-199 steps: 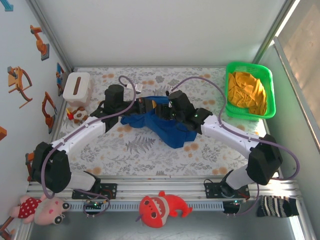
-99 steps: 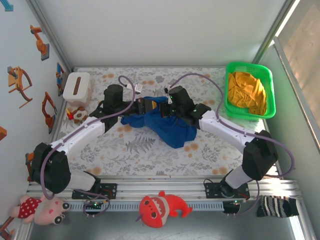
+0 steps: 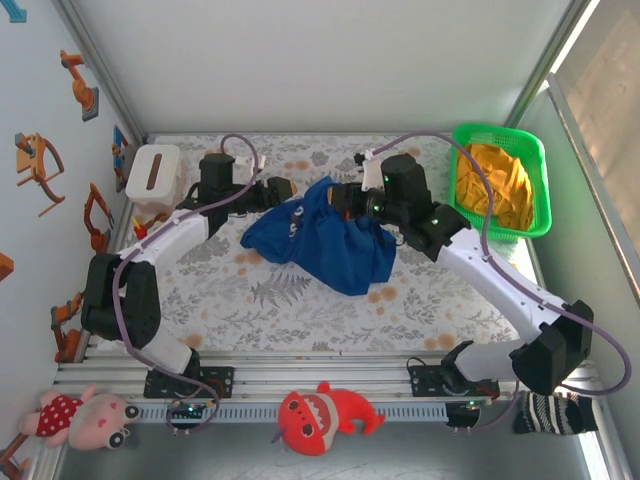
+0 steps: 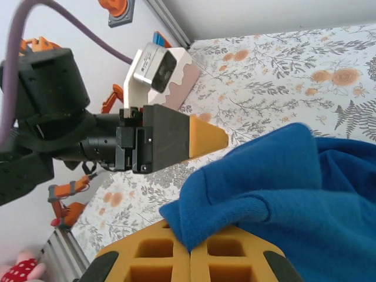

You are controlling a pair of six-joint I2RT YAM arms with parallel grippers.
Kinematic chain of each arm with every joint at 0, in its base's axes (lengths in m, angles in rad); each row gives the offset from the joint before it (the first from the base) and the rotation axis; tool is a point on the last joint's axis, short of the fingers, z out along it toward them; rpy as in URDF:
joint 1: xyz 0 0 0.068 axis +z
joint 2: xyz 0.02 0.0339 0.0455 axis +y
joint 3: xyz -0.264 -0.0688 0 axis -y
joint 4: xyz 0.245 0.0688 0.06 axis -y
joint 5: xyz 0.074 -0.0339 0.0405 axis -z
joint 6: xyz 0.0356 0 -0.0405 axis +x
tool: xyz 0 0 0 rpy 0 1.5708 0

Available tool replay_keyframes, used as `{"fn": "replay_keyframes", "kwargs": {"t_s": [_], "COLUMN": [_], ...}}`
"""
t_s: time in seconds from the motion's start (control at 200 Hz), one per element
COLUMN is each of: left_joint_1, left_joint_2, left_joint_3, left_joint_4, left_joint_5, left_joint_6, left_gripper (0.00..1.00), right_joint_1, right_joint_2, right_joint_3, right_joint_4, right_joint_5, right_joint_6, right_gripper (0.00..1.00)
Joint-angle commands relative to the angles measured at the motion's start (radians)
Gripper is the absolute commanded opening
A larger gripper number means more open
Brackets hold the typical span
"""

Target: Fold the inside-out t-shirt

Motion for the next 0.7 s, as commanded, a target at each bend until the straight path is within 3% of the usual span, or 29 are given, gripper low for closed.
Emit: {"fn": "replay_keyframes", "kwargs": {"t_s": [0.0,0.115,0.285,0.461,0.696], "left_joint_1": [0.000,-0.037,-0.164,-0.250,-0.289], "left_joint_2": [-0.080,-0.226,-0.347,-0.285,-0.145], "left_joint_3": [-0.004,-0.108,-0.162,-0.122,-0.033], "left_joint_4": [-0.025,-0.010,-0.033,0.004,0.056], "left_joint_5": [-0.017,-0.099,-0.210,-0.236,-0.216], "left_joint_6": [0.026,0.021,0.053,0.051,0.041], "left_gripper": [0.65,0.67,0.66,0.66,0.64], "right_joint_1": [-0.040,-0.065,-0.070,-0.070,-0.070], "right_joint_2": [0.002,-0.004,0.003,0.001,-0.010], "right_joint_3": [-0.035,-0.070,-0.095,-0.118,-0.136], "right_joint_4": [0.094,0.139,0.157,0.178,0.181], "right_joint_5": [-0.088,-0.092,-0.087,-0.083,-0.072], "right_joint_6": [0.082,0.119,0.137,0.159,0.172], "right_gripper": [0.00,0.00,0.00,0.00,0.00]}}
